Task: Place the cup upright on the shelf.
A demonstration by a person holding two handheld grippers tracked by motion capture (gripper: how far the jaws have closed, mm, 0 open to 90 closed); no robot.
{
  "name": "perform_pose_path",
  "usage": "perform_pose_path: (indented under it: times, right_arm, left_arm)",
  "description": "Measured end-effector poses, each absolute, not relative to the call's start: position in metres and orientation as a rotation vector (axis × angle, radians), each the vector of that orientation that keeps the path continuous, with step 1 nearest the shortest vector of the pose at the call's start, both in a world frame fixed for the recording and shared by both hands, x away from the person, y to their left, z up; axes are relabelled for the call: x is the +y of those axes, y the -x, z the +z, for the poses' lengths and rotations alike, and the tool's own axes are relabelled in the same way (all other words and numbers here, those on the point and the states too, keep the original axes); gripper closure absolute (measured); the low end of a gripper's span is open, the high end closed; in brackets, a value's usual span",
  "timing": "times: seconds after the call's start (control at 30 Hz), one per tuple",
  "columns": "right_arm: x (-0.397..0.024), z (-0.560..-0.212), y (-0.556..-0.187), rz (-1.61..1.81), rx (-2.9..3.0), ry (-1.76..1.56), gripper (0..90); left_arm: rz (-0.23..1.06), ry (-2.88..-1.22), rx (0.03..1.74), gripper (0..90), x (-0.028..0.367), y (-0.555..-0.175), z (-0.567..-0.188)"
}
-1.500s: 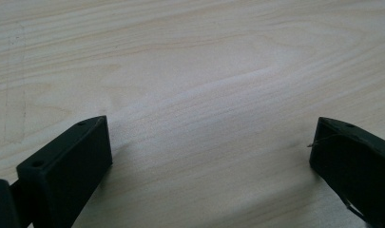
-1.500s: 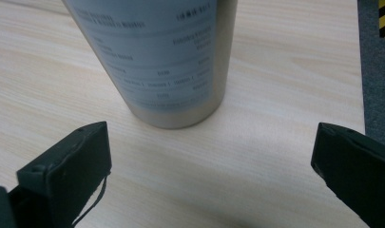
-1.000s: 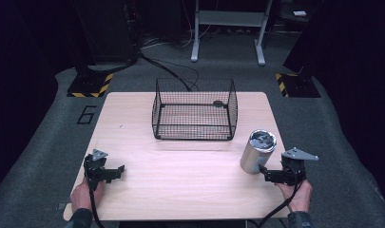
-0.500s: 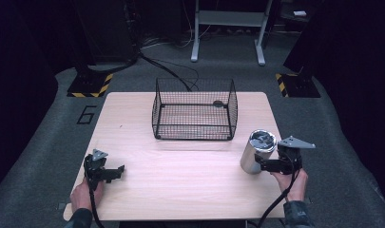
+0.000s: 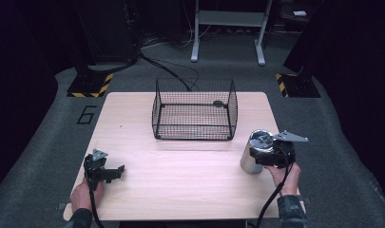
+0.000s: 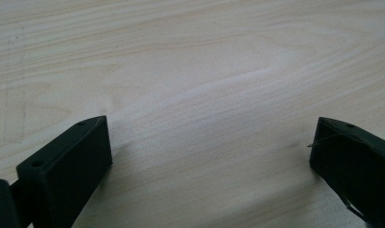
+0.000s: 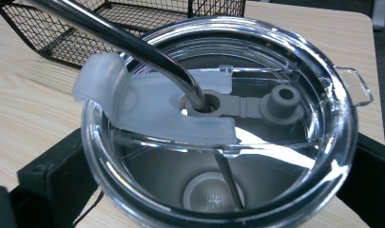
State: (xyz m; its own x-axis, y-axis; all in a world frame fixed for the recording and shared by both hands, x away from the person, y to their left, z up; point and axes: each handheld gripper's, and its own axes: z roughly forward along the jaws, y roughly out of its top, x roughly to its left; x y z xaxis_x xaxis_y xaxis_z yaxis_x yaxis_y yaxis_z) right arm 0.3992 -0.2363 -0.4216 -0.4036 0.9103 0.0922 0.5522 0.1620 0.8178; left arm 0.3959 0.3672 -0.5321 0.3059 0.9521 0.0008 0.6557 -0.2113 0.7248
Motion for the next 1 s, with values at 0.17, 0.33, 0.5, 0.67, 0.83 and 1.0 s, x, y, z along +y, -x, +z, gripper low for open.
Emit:
perform_pose_path:
  times: [0.17,0.33,0.5,0.67,0.83,1.0]
  right_arm:
    - [-0.2345,-0.4229,-0.4012,1.142,2.014,-1.396,0.0]
    - [-0.2335,-0.4238,-0.4029,1.137,2.009,-1.378,0.7]
    - [-0.2328,-0.4251,-0.4021,1.144,1.992,-1.373,1.4]
    - [-0.2303,-0.4253,-0.4006,1.130,1.968,-1.360,2.6]
    - [-0.2299,-0.4247,-0.3998,1.115,1.968,-1.334,3.1]
    - [-0.2302,-0.4237,-0.3996,1.107,1.978,-1.318,3.5]
  left_arm:
    - [0.612,-1.956,1.423,0.1,0.3673,-0.3959,-0.5321]
    - [0.612,-1.955,1.423,0.1,0.3672,-0.3959,-0.5321]
    - [0.612,-1.955,1.423,0.1,0.3672,-0.3959,-0.5321]
    - [0.612,-1.955,1.423,0.1,0.3672,-0.3959,-0.5321]
    - [0.611,-1.954,1.423,0.1,0.3672,-0.3959,-0.5321]
    - [0.612,-1.954,1.423,0.1,0.3672,-0.3959,-0.5321]
